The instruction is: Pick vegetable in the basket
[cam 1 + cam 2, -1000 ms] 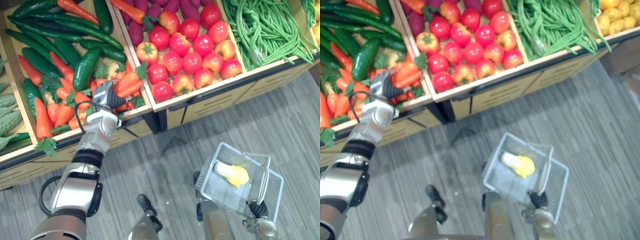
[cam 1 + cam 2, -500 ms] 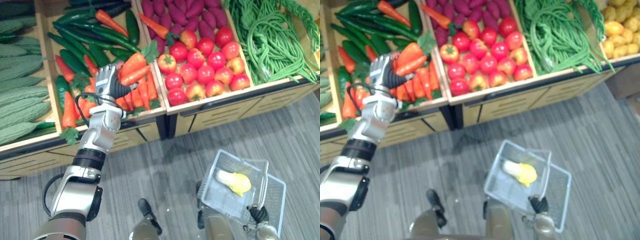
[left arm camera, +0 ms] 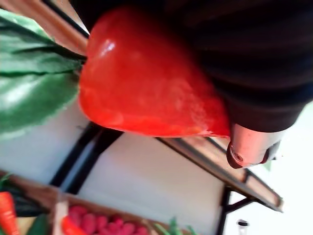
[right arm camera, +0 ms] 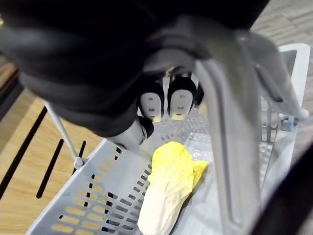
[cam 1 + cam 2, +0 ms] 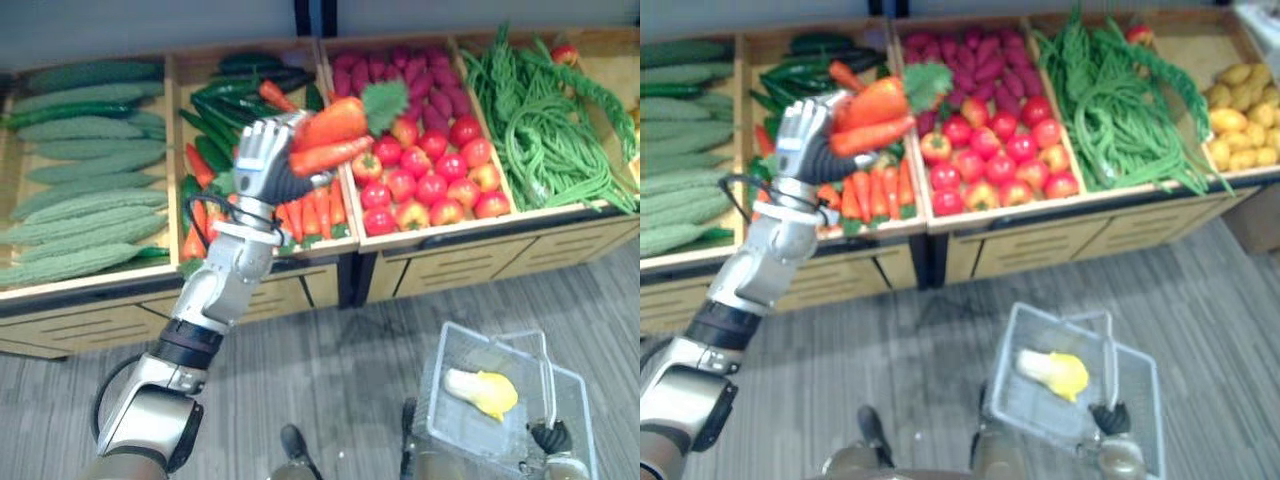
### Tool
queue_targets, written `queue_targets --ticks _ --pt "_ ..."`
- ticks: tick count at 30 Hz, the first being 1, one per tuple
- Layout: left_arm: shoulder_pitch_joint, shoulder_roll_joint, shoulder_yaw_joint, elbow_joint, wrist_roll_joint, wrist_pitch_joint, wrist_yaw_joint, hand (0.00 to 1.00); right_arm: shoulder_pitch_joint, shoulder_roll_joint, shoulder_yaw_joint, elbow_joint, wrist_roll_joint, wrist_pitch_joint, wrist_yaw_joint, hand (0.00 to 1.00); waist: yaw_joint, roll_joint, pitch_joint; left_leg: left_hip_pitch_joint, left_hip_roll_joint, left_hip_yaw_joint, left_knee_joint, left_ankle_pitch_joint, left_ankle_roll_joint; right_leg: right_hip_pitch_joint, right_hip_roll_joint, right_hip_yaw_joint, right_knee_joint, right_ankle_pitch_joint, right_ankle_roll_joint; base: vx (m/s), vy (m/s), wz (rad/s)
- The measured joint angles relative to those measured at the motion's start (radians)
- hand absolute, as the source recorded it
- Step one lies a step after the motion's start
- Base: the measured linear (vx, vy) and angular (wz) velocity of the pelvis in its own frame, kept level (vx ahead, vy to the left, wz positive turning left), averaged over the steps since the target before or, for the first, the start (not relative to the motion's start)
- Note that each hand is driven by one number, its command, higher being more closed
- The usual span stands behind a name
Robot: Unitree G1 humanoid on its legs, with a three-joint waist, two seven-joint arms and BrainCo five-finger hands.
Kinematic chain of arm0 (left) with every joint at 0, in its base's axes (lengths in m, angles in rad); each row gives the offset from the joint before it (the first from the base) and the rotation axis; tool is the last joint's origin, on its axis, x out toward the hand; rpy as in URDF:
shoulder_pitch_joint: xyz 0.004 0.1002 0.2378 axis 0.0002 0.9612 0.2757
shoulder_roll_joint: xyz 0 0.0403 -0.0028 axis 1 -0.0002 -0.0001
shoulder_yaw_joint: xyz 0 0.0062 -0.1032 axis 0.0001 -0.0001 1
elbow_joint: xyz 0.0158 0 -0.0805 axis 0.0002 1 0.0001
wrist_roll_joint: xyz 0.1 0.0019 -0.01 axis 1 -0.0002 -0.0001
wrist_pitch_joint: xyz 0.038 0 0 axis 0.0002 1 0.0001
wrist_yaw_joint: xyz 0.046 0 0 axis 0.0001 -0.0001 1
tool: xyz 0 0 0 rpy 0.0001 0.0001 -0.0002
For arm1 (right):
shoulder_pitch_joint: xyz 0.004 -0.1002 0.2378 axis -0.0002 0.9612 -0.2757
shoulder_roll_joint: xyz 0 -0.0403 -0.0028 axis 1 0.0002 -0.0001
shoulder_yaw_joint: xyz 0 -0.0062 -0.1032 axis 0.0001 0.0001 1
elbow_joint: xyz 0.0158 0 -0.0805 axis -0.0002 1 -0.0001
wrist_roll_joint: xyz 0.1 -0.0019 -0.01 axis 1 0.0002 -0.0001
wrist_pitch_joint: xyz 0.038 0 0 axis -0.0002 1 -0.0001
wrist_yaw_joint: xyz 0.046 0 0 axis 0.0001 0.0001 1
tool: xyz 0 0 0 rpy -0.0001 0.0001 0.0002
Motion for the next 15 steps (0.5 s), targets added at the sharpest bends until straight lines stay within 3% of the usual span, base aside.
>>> queue_targets --ticks 8,15 --pt "0.043 0.038 -0.196 -0.084 0.003 -0.131 -0.063 1.0 0.03 -0.238 0.114 -0.237 -0.106 -0.035 0.076 1.0 -0.008 -0.006 -0.055 0.127 -0.021 0.093 -0.051 0.005 -0.009 0.038 0.01 0.069 0.009 -0.025 0.012 0.04 0.007 -0.31" --pt "0.072 0.04 -0.293 -0.089 -0.011 -0.178 -0.12 1.0 0.02 -0.345 0.285 -0.338 -0.15 -0.087 0.148 1.0 -0.019 -0.014 -0.087 0.218 -0.02 0.223 -0.051 -0.013 -0.032 0.039 0.047 0.188 0.027 -0.025 0.012 0.03 -0.016 -0.52"
